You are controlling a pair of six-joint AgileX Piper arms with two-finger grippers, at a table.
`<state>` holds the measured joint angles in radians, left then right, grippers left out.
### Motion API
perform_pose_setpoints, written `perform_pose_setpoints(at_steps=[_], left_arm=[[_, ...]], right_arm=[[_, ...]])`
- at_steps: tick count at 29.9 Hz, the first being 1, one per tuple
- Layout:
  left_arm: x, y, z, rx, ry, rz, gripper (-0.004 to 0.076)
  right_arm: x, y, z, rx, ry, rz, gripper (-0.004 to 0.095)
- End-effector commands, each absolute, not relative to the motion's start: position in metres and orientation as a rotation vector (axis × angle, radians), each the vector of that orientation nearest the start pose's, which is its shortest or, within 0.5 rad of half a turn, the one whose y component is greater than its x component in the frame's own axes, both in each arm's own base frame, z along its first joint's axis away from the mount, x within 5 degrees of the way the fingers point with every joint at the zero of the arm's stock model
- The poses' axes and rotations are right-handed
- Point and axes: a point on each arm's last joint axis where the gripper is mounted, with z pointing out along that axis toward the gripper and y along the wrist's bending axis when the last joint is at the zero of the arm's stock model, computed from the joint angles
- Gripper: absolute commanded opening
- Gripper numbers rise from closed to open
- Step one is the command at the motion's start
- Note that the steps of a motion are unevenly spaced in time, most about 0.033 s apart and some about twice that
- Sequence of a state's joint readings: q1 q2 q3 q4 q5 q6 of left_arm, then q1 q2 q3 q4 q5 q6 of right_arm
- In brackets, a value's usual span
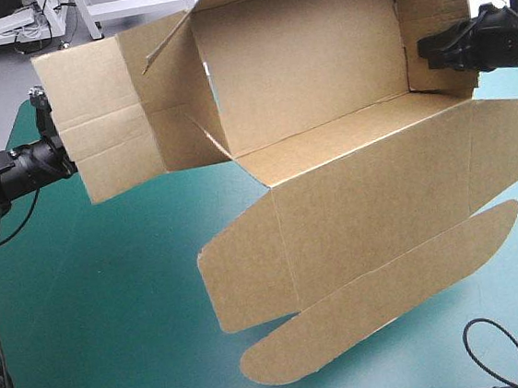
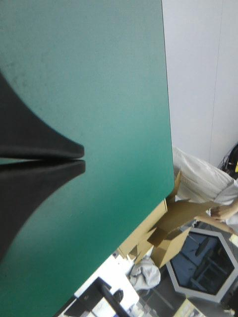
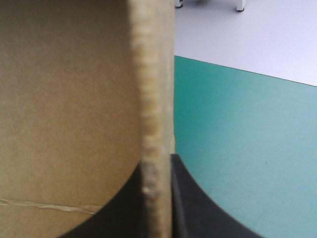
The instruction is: Fold the box
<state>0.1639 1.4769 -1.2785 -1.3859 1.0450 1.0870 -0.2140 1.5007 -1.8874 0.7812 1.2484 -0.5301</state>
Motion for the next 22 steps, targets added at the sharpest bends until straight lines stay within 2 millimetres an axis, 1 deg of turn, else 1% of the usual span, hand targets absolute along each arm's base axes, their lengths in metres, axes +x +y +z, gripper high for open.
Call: perform_pose_setpoints(at_steps=[1,5,7,12,15,22], left_arm=[[0.303,-0.043,0.412,0.436,1.728,-1.079,-0.0009],[0.291,-0.051,0.42,0.551,1.687,-1.205,-0.0009],[0.285,-0.054,0.425,0.593,1.683,-1.256,-0.0009],[0.275,-0.057,0.441,0.59,1.68,-1.266,-0.0009],[0.269,-0.065,0.452,0.617,1.658,-1.28,-0.0009],[0.258,-0.093,0.466,0.736,1.611,-1.331,-0.0009]], right_arm=[[0.272,0.016,0.519,-0.46,1.983,0.551,-0.0018],[0.273,0.016,0.518,-0.448,1.998,0.539,-0.0018],[0.274,0.014,0.517,-0.424,2.01,0.507,-0.0018],[0.276,0.01,0.516,-0.39,2.023,0.459,-0.0017],[0.277,0.011,0.518,-0.379,2.007,0.456,-0.0016],[0.28,0.015,0.519,-0.365,1.986,0.441,-0.0016]])
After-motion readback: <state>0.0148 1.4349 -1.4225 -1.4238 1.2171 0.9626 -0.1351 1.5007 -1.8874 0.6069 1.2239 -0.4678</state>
